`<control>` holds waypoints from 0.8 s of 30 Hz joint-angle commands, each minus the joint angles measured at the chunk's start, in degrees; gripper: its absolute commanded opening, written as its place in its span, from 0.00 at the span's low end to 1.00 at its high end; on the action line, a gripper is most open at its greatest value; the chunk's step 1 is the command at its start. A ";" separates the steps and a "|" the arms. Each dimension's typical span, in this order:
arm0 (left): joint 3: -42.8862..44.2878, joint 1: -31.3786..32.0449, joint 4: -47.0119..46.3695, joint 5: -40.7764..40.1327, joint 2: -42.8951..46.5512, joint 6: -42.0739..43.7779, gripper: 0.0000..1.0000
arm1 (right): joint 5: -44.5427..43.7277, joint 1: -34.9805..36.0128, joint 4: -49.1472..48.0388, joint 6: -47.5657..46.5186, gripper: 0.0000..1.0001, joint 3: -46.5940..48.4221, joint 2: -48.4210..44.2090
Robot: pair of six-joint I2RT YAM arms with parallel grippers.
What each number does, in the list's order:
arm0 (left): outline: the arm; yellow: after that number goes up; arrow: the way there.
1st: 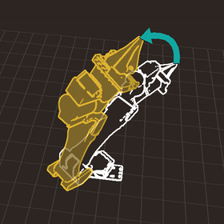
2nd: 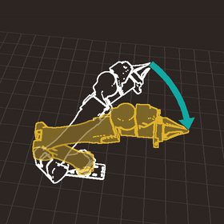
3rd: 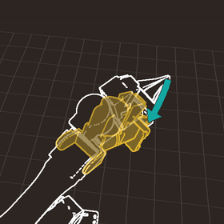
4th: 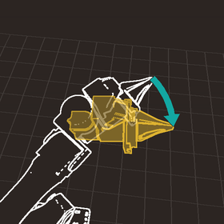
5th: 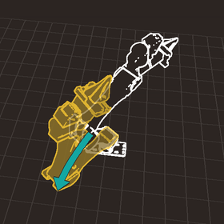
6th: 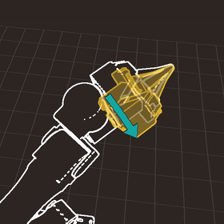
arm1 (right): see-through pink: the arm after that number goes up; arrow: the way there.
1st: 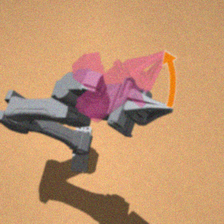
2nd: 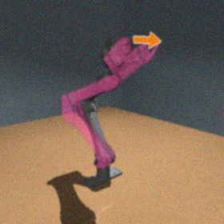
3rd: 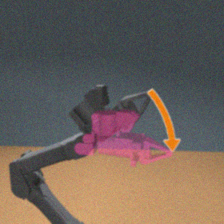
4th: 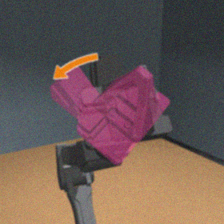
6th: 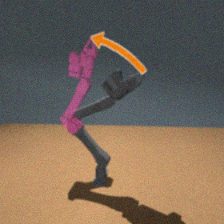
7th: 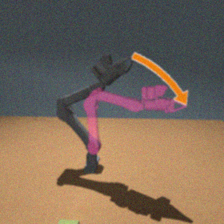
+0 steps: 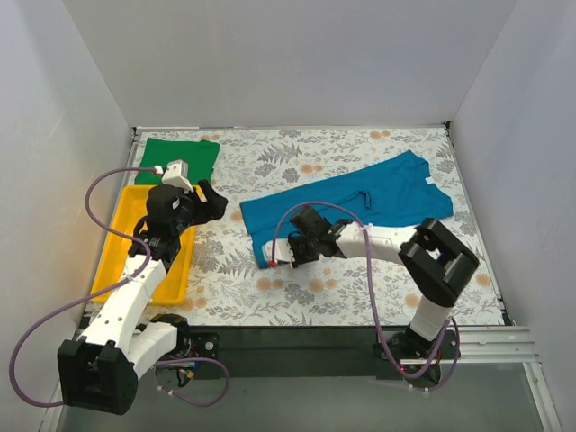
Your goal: Fold and stack the t-shirts
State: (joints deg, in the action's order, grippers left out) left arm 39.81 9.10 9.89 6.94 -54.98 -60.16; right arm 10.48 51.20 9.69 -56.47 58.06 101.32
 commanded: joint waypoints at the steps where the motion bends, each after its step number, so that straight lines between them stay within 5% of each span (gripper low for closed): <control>1: 2.45 -0.14 -4.96 13.96 -4.15 0.84 0.71 | 6.92 4.16 6.03 -4.26 0.01 -6.89 -7.79; 2: 3.77 -0.14 -5.58 15.72 -5.56 0.31 0.70 | 8.05 4.69 7.17 -4.35 0.01 -8.04 -9.02; 8: 16.14 2.23 -7.34 30.40 -25.24 -2.07 0.70 | 6.82 3.48 15.95 -1.11 0.56 -8.42 -20.18; 12: 24.33 6.26 -6.99 32.43 -37.98 -1.54 0.69 | 11.05 -12.03 21.33 -1.45 0.92 -6.03 -29.30; 18: 42.75 11.62 -1.91 35.86 -58.63 0.39 0.66 | 11.22 -38.47 7.99 14.16 0.98 -15.51 -38.20; 24: 60.27 15.94 8.54 35.35 -76.22 5.31 0.63 | 26.42 -57.15 4.81 28.25 0.98 -18.60 -38.22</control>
State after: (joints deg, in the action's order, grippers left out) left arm 94.39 23.24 10.90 41.19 -129.40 -58.74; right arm 26.44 -1.15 17.82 -38.33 40.23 63.18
